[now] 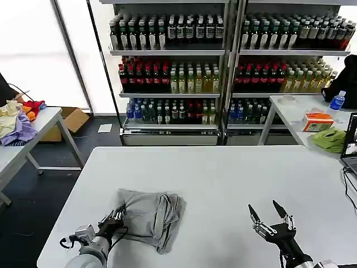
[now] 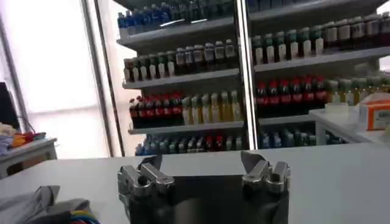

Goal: Fold and organize the clothes.

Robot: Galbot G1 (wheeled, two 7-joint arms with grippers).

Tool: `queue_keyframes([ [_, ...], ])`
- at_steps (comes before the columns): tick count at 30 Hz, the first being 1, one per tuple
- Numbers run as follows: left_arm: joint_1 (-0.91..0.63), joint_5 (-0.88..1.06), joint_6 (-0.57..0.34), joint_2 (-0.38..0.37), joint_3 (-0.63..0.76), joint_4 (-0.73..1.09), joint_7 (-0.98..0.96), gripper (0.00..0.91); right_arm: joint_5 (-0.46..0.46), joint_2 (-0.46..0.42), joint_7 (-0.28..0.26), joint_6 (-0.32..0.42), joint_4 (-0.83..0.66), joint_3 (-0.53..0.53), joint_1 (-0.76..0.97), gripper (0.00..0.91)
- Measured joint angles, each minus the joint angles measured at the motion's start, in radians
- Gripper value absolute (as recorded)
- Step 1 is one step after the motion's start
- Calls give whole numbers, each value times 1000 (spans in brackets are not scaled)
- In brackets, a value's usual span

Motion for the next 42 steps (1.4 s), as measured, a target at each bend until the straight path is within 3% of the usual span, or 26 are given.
queue_keyframes([
  [9, -8, -41, 2, -53, -48, -25, -16, 10, 1, 0, 4, 5, -9, -2, 5, 907],
  [15, -7, -66, 7, -62, -161, -66, -2, 10, 4, -6, 6, 12, -14, -4, 6, 907],
  [20, 3, -106, 15, -17, -298, -63, 25, 10, 10, -13, 7, 15, -14, -5, 8, 907],
  [29, 17, -211, 32, 143, -472, -41, 55, 10, 9, -11, 8, 19, -1, -8, 5, 907],
  [37, 44, -253, 53, 194, -504, -113, 27, 10, 7, 2, 8, 34, 11, 4, -20, 907],
  [42, 69, -261, 70, 184, -443, -220, -21, 10, 7, 7, 12, 33, 29, 9, -26, 907],
])
